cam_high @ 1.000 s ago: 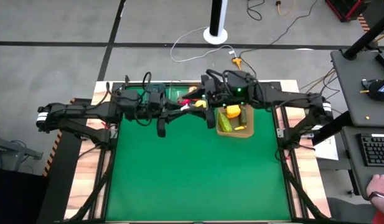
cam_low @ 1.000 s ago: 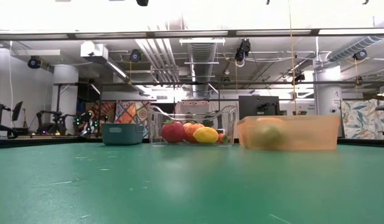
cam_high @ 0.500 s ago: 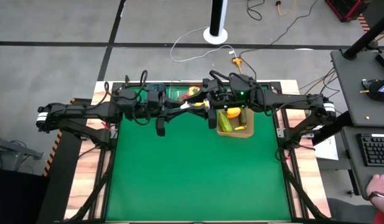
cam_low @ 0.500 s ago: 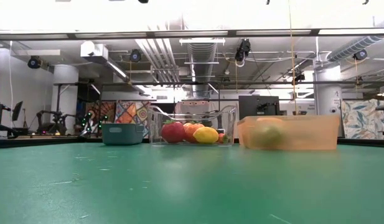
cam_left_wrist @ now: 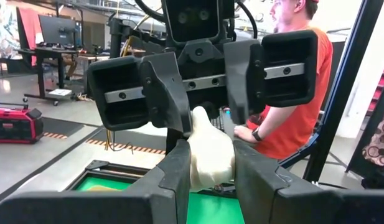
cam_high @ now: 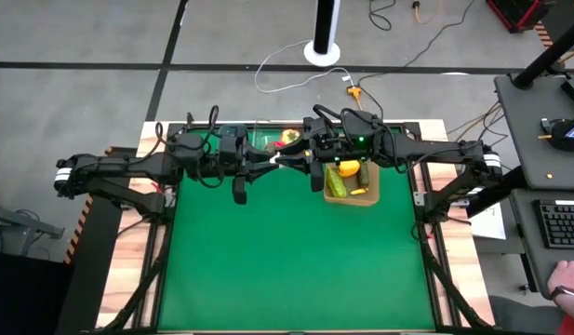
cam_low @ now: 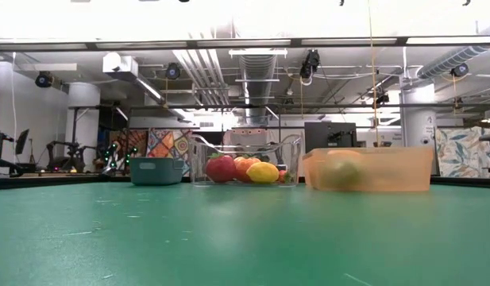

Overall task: Sort produce into baskets
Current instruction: Put the garlic into the blue bin

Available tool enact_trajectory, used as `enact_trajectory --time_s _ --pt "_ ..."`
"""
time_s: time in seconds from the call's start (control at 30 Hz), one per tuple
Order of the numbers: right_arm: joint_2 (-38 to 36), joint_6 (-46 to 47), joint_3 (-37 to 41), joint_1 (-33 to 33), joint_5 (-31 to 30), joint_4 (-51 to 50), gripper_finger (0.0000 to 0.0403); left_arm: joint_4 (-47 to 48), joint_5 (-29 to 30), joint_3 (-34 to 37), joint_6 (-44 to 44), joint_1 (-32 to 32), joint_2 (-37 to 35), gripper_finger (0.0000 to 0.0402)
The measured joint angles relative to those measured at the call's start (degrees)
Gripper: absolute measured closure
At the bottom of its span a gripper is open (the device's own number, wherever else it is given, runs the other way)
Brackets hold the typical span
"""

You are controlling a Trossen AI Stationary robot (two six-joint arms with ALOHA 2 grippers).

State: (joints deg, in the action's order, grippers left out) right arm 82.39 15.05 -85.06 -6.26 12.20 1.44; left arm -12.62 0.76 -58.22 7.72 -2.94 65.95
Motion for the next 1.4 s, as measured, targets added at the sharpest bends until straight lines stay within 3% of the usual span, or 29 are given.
enact_trajectory --time_s 0.3,0.97,1.07,1.2,1.4 --pt "0.1 -0.1 0.0 0.0 -0.4 -0.8 0.0385 0.4 -0.1 0.0 -0.3 0.0 0.2 0.0319" --pt "-0.1 2.9 0.0 -0.9 -1.9 -3.2 0.0390 2.3 1.3 -0.2 0.3 -0.1 1.5 0.0294" --pt "-0.5 4.8 0.0 -2.0 -3.6 -5.3 0.0390 5.8 5.5 -0.4 2.0 -0.3 1.4 0.0308" --pt "-0.5 7.9 -2.0 -4.3 -5.6 -15.0 0.0391 12.7 6.0 -0.5 7.3 -2.7 1.6 0.0319" --pt "-1.3 9.8 -4.3 -8.4 -10.7 -28.4 0.0392 31.5 7.2 0.0 15.2 -10.8 2.1 0.0320"
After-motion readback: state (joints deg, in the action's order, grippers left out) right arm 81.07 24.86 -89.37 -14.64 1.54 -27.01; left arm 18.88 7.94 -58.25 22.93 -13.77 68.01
